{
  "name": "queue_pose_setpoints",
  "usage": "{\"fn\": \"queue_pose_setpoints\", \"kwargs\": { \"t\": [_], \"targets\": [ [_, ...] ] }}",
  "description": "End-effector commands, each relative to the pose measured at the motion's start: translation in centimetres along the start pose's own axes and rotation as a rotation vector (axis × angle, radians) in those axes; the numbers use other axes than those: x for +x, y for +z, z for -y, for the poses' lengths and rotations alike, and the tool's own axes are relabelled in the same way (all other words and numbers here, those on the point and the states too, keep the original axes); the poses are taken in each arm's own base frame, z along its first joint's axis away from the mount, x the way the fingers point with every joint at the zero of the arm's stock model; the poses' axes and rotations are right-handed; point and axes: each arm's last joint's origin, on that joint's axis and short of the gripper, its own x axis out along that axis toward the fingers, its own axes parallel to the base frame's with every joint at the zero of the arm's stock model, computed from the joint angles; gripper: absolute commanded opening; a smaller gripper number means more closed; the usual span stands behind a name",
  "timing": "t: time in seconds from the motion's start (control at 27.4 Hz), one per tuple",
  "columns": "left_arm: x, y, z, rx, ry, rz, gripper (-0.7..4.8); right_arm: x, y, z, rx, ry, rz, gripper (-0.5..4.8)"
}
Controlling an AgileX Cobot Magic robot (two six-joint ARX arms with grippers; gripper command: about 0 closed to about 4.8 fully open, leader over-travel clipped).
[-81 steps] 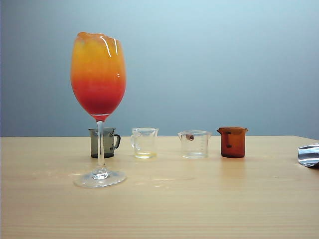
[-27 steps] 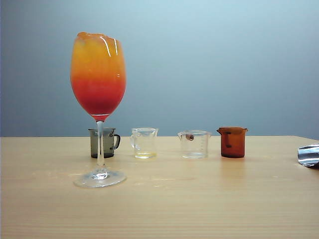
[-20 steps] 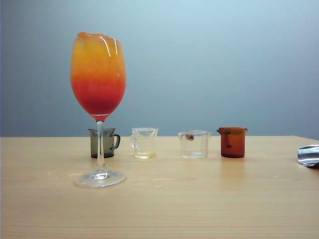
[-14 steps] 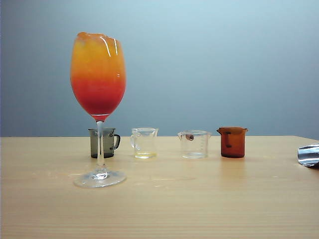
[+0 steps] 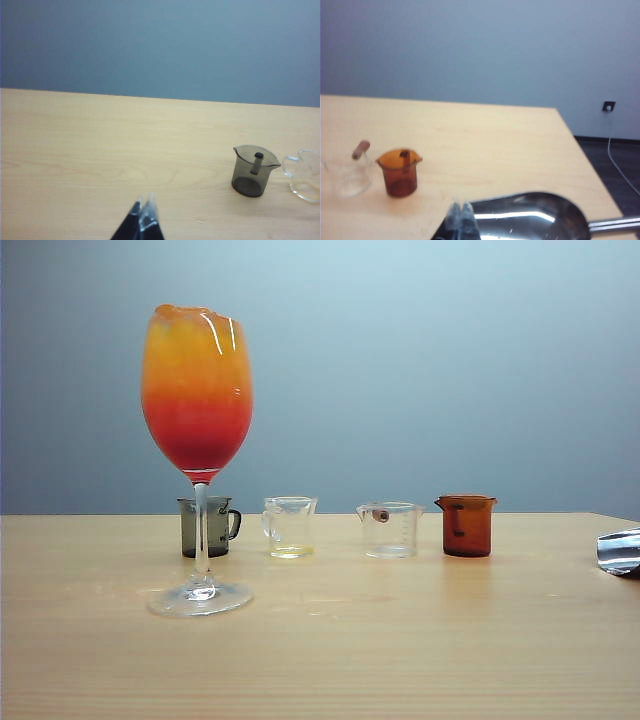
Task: Pick up the fourth measuring cup from the left, pour the grenadine inside into the goblet, and finally put the measuring cup back in its original place.
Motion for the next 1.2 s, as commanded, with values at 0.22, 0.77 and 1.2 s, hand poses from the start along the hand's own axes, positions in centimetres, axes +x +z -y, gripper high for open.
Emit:
{"fn": "queue_pose_setpoints", "kwargs": {
  "t": [0.22, 0.77, 1.2],
  "targets": [
    [0.0, 0.1, 0.0, 0.004, -0.005, 0.005, -0.03, 1.1, -3.2, -0.1, 0.004, 0.007, 0.055, -0.04],
    [0.0, 0.1, 0.0, 0.004, -0.006, 0.005, -0.03, 1.1, -3.7, 0.4, 0.155, -0.042, 0.044, -0.04],
    [0.0, 0.1, 0.0, 0.004, -0.006, 0.005, -0.03, 1.1, -3.7, 0.4, 0.154, -0.045, 0.036, -0.04]
  ]
}}
